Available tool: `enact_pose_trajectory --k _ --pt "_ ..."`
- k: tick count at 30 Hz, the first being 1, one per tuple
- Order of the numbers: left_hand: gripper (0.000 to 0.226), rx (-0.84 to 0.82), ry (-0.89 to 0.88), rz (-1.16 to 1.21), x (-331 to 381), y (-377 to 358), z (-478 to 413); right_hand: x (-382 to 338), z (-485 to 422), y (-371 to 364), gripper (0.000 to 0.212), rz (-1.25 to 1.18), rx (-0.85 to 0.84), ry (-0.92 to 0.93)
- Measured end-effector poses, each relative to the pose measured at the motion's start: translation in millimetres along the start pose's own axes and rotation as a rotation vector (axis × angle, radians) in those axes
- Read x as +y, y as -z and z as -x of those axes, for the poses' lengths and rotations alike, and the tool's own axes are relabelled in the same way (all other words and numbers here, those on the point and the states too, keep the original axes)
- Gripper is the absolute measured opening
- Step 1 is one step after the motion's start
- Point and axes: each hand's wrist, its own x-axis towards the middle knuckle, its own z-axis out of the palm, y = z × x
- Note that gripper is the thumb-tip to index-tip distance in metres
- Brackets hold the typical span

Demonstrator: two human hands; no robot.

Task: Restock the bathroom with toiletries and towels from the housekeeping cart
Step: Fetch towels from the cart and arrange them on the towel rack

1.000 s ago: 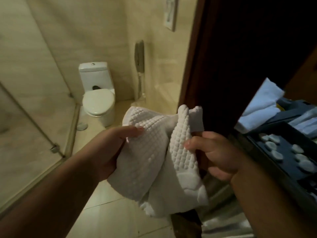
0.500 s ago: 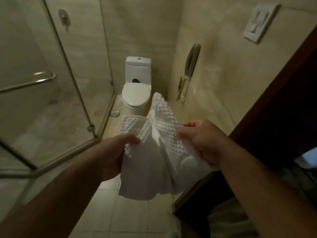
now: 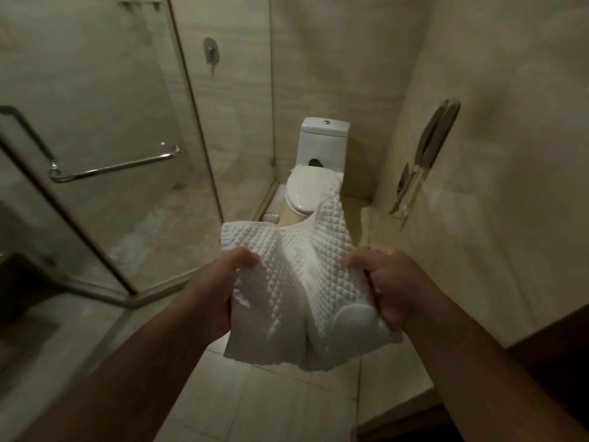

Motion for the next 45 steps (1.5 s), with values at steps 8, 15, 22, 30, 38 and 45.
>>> enact_pose_trajectory --k 8,15,22,30,38,45 --pt "0.041 0.169 -0.109 0.087 19.5 -9.5 -25.3 -9.4 -44.4 -0.5 0.01 -0.137 -0.036 0.04" --pt "0.043 0.177 -0.118 0.103 48.6 -7.1 -53.9 -26.4 -68.0 -15.9 0.011 -0.122 -0.022 0.09" --pt "0.032 0.081 -0.103 0.098 95.7 9.9 -100.1 -51.5 -108.7 -50.8 0.022 -0.112 0.042 0.107" --pt "0.042 0.015 -0.114 0.127 161.8 68.8 -159.8 -82.7 -164.6 -133.2 0.013 -0.078 0.038 0.164" --pt "0.027 0.041 -0.149 0.18 211.4 105.1 -207.7 -104.7 -220.7 -184.3 0.014 -0.035 0.052 0.176" --pt "0.03 0.036 -0.124 0.179 238.5 95.3 -268.6 -119.8 -287.3 -192.0 0.009 -0.013 0.075 0.178"
